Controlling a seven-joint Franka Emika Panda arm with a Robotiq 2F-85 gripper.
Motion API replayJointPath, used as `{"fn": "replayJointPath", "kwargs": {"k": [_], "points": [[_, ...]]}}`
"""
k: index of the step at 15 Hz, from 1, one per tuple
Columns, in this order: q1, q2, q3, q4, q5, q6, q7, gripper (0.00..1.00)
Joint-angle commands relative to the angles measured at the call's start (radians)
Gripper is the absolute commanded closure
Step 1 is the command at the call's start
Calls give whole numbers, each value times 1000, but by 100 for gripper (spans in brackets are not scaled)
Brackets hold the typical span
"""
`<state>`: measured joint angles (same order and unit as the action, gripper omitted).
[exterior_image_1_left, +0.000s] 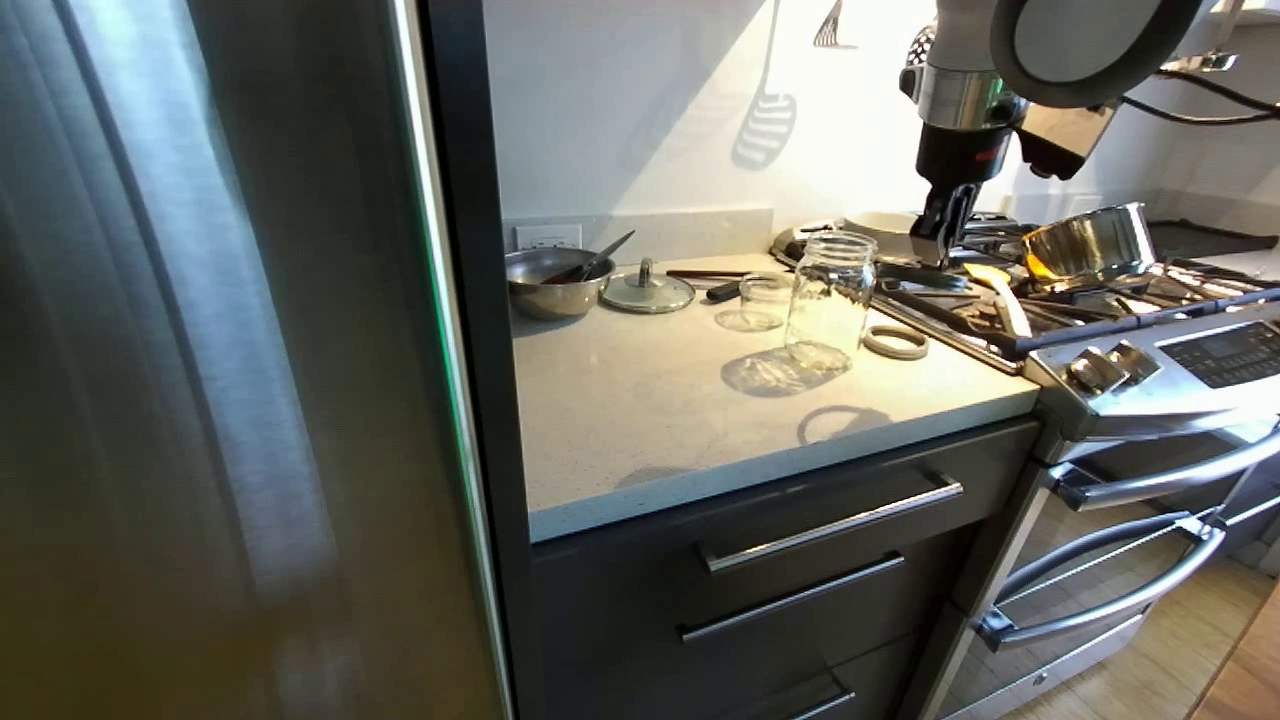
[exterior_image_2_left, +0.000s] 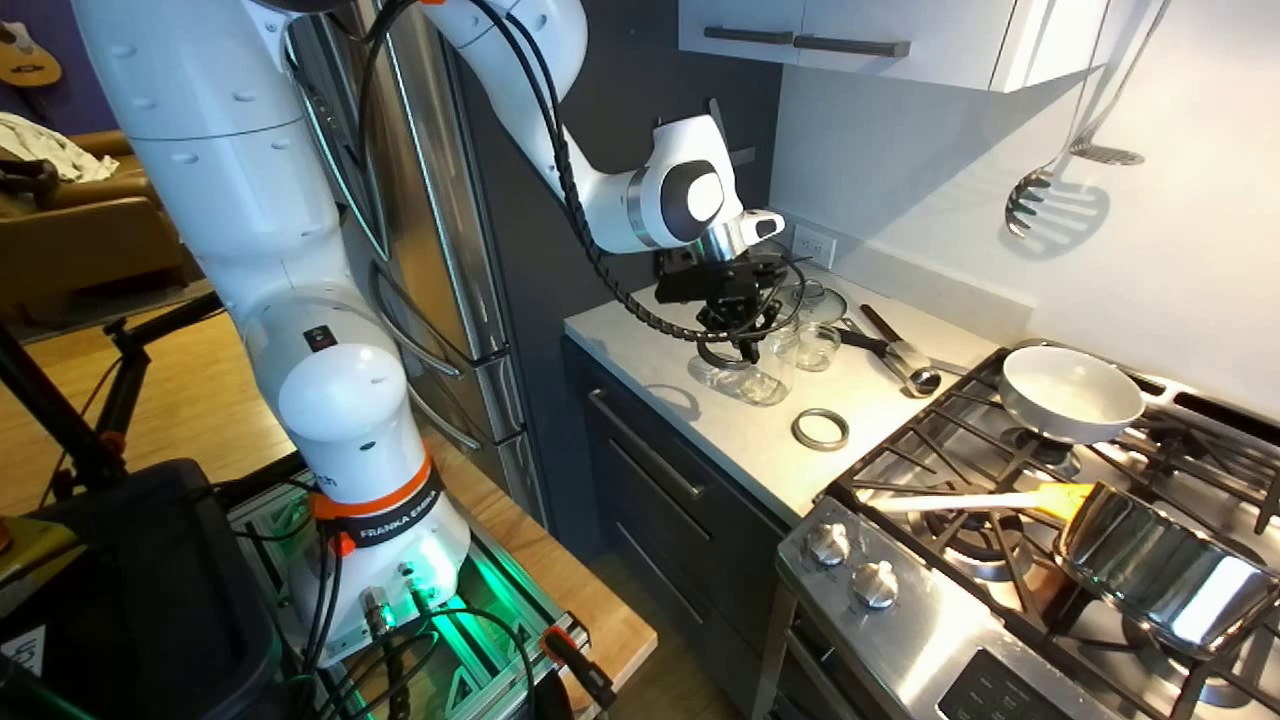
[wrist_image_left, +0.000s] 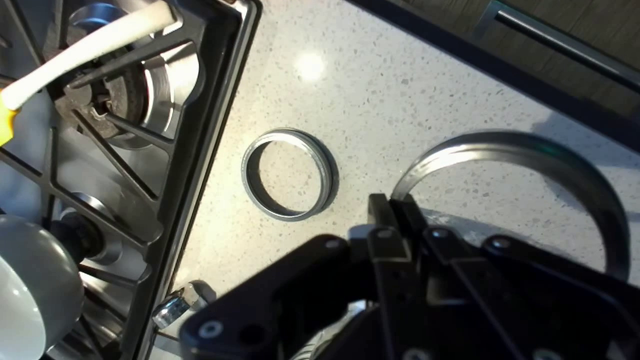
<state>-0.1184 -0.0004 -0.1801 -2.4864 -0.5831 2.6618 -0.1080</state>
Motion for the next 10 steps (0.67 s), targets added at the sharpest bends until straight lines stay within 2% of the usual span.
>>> {"fn": "replayJointPath", "kwargs": {"k": [1, 5, 10], "points": [[-15, -10, 9, 15, -66, -18, 58, 98], [-20, -25, 10, 50, -180, -26, 153, 98], [-14, 6, 20, 114, -270, -21, 261, 98]]}}
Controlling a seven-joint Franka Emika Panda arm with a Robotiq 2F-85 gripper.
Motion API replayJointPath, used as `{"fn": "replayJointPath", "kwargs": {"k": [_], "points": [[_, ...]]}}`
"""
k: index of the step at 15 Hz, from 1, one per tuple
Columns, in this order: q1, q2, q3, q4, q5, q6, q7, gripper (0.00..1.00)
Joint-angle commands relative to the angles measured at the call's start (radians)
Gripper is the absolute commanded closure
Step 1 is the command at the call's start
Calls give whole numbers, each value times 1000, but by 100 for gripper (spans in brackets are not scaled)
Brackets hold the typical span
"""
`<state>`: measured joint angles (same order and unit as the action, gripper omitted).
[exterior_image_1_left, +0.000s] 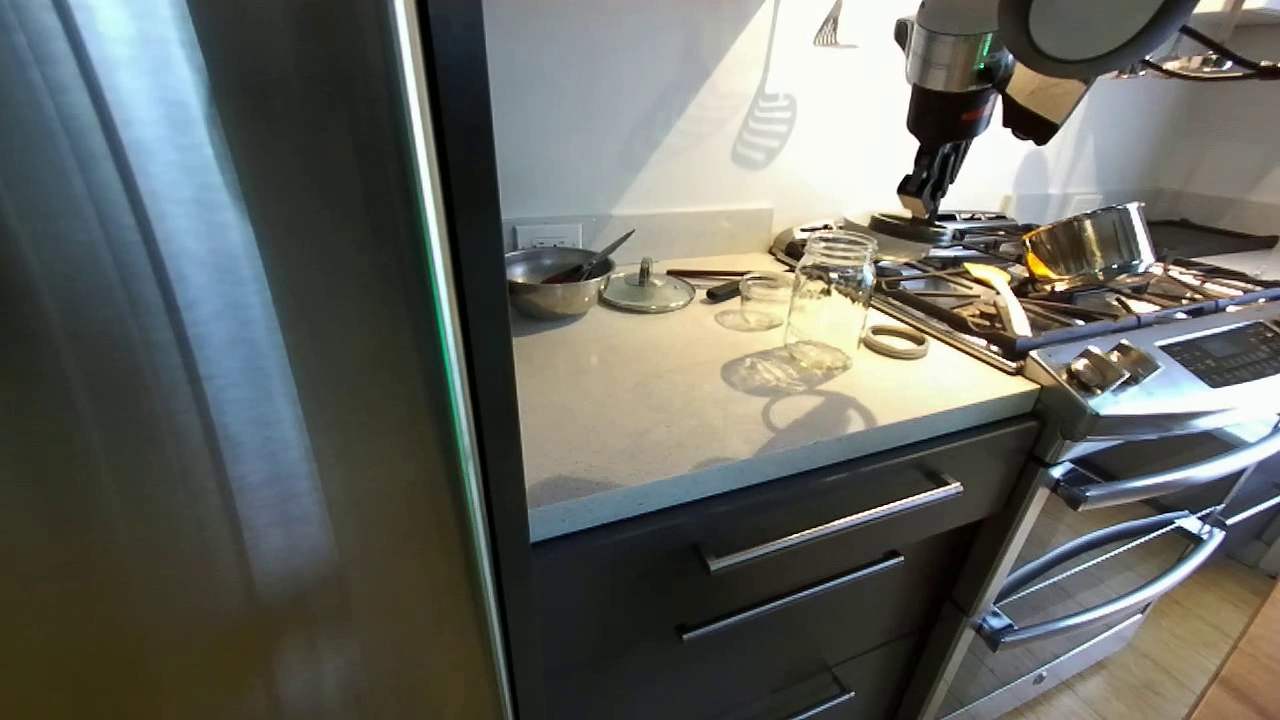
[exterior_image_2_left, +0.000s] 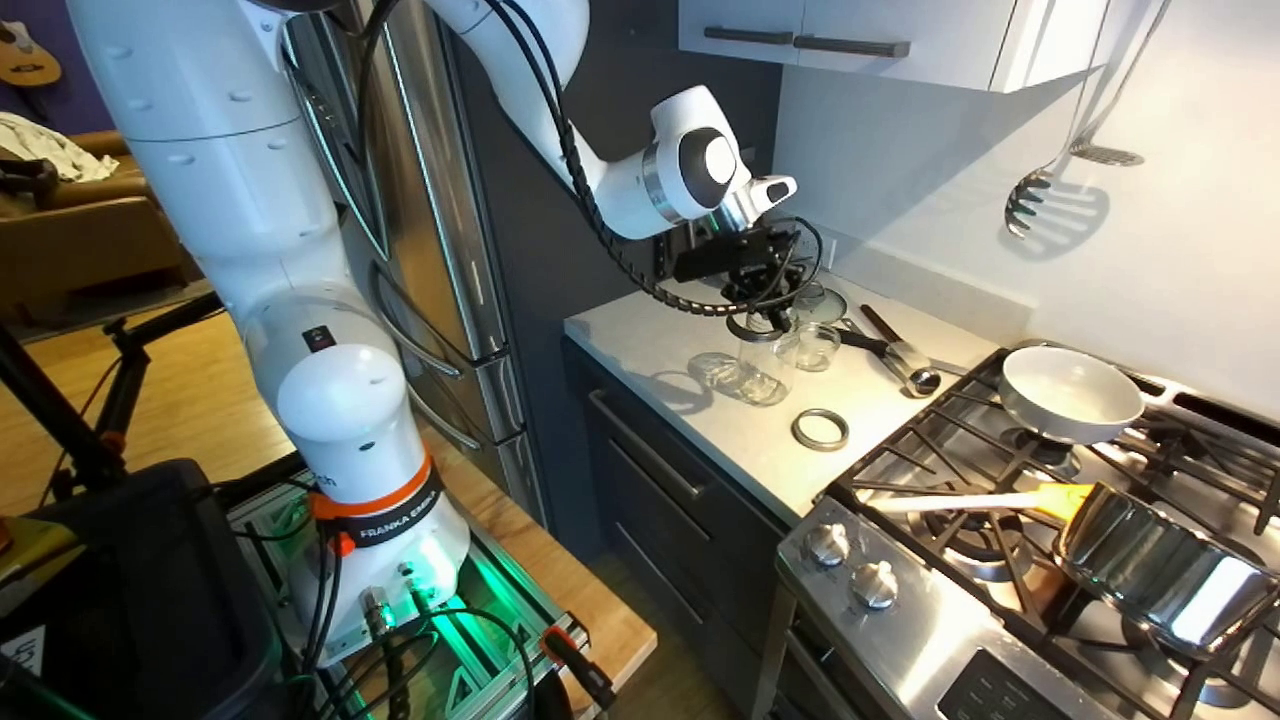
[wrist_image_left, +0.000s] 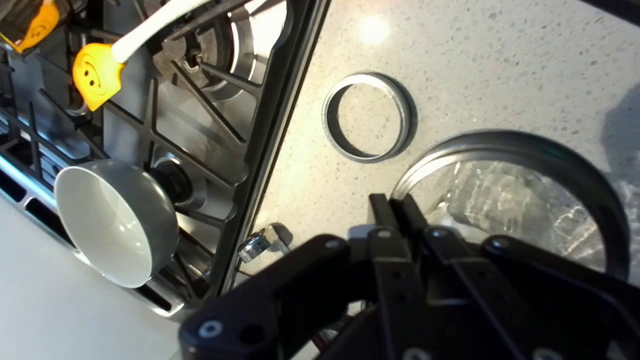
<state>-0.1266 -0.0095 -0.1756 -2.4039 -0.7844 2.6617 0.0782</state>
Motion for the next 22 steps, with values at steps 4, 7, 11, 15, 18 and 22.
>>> {"fn": "replayJointPath", "kwargs": {"k": [4, 7, 11, 15, 18, 22], "points": [[0, 49, 23, 92, -178, -38, 184, 98], [8, 80, 29, 121, -227, -55, 239, 98], [23, 121, 37, 139, -246, -58, 280, 98], [35, 152, 36, 150, -251, -56, 309, 98], [41, 166, 34, 159, -247, -50, 320, 98], [44, 179, 32, 175, -246, -50, 320, 98]]}}
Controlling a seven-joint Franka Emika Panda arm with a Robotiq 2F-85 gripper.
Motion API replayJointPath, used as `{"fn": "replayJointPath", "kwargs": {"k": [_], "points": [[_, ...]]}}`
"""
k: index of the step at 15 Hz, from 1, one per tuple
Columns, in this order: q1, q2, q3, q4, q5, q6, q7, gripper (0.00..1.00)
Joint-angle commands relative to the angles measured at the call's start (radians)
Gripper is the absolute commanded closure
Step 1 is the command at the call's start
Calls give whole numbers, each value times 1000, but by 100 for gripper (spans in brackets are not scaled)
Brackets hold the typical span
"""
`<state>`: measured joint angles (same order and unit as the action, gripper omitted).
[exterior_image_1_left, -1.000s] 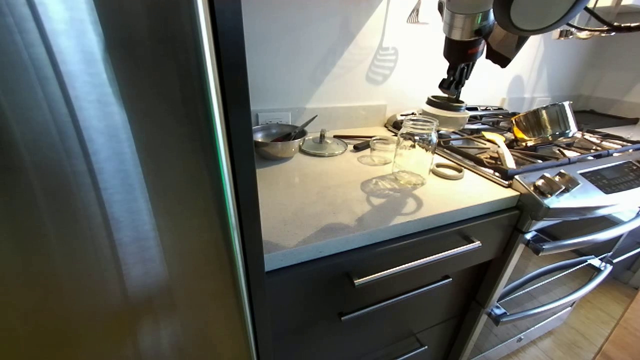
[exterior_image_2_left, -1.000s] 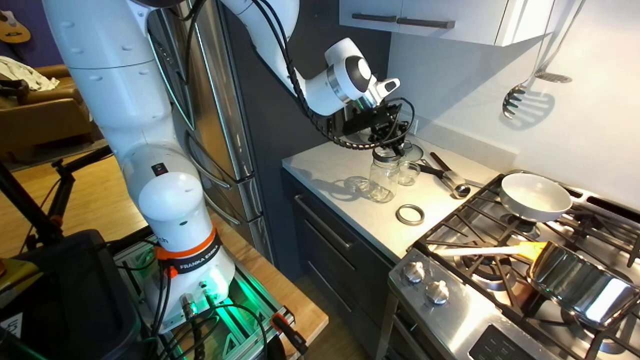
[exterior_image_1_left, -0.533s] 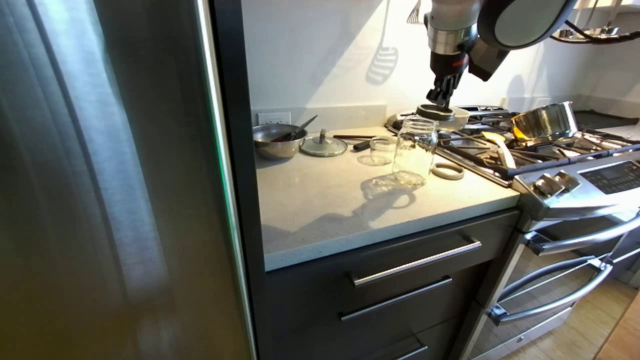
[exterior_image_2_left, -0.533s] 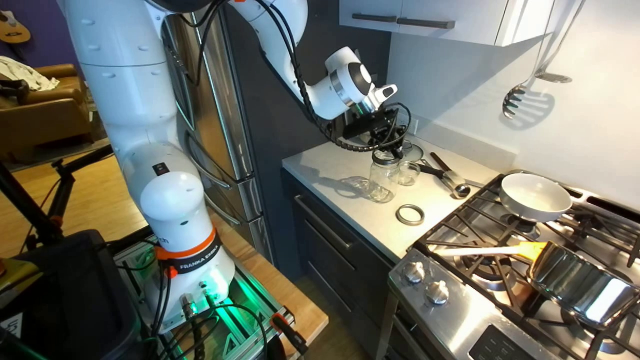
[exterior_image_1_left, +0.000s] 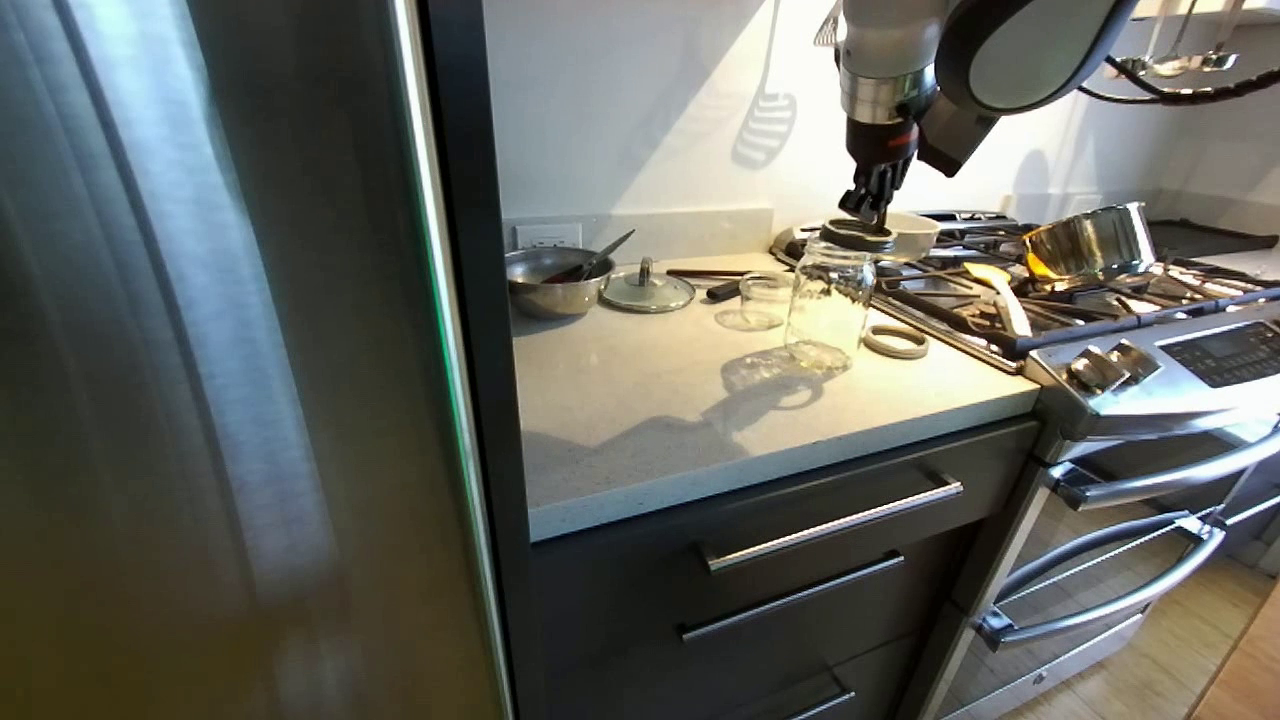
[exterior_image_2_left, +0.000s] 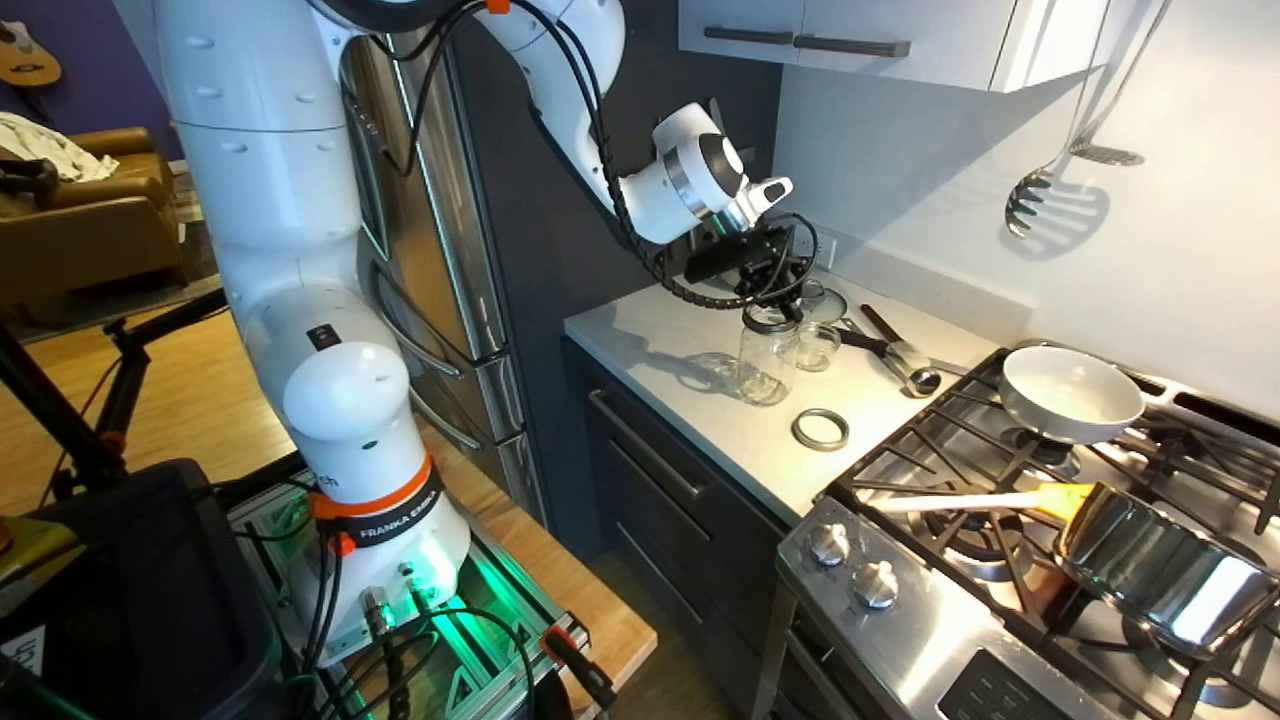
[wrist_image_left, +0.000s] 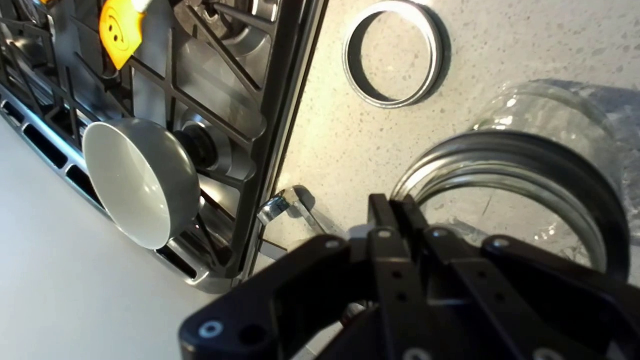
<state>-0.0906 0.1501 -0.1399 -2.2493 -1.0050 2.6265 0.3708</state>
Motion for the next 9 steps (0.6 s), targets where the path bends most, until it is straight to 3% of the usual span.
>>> {"fn": "replayJointPath", "kwargs": {"k": [1, 9], "points": [[8, 23, -3, 23, -22, -15, 24, 98], [11, 41, -2, 36, -10, -15, 9, 98]]}}
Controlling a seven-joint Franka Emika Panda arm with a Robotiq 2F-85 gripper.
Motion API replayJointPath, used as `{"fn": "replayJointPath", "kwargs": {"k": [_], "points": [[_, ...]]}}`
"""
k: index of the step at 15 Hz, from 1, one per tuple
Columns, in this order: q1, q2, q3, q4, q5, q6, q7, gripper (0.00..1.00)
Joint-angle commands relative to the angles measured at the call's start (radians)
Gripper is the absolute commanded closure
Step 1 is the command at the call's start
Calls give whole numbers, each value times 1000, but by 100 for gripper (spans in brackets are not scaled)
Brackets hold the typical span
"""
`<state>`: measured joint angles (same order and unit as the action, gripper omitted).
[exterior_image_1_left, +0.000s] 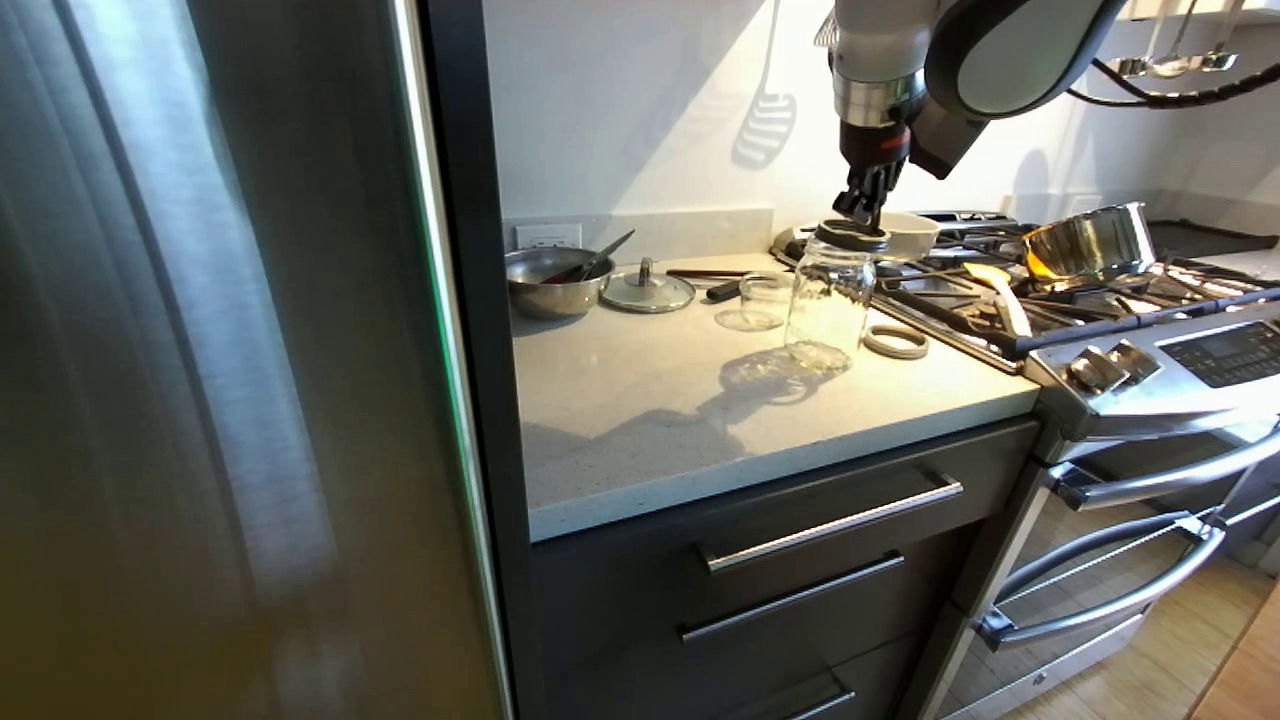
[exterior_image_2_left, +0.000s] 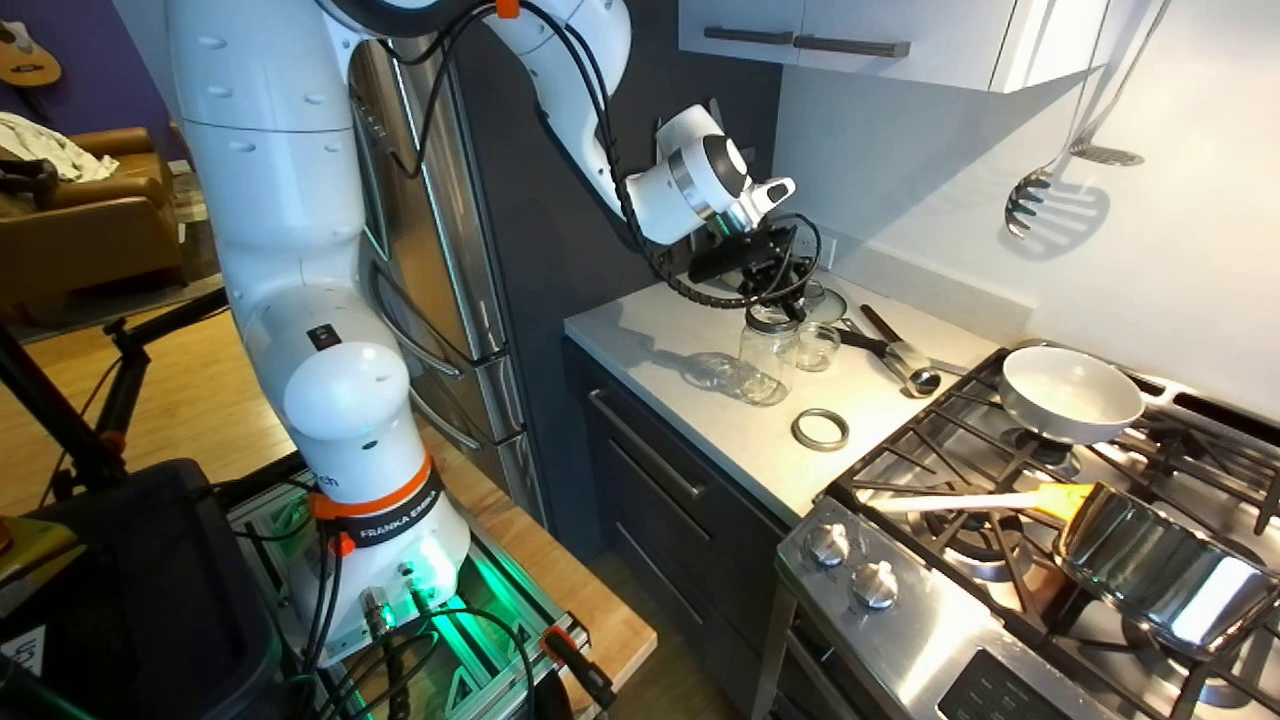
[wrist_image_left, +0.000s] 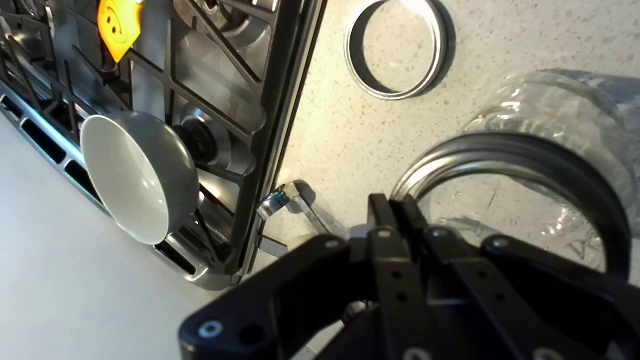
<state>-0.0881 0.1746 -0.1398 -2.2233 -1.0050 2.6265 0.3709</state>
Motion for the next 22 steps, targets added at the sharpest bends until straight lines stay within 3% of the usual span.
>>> {"fn": "replayJointPath", "kwargs": {"k": [1, 22], "points": [[8, 16, -2, 9, -9, -14, 9, 98], [24, 17, 5, 9, -2, -63, -7, 98]]}}
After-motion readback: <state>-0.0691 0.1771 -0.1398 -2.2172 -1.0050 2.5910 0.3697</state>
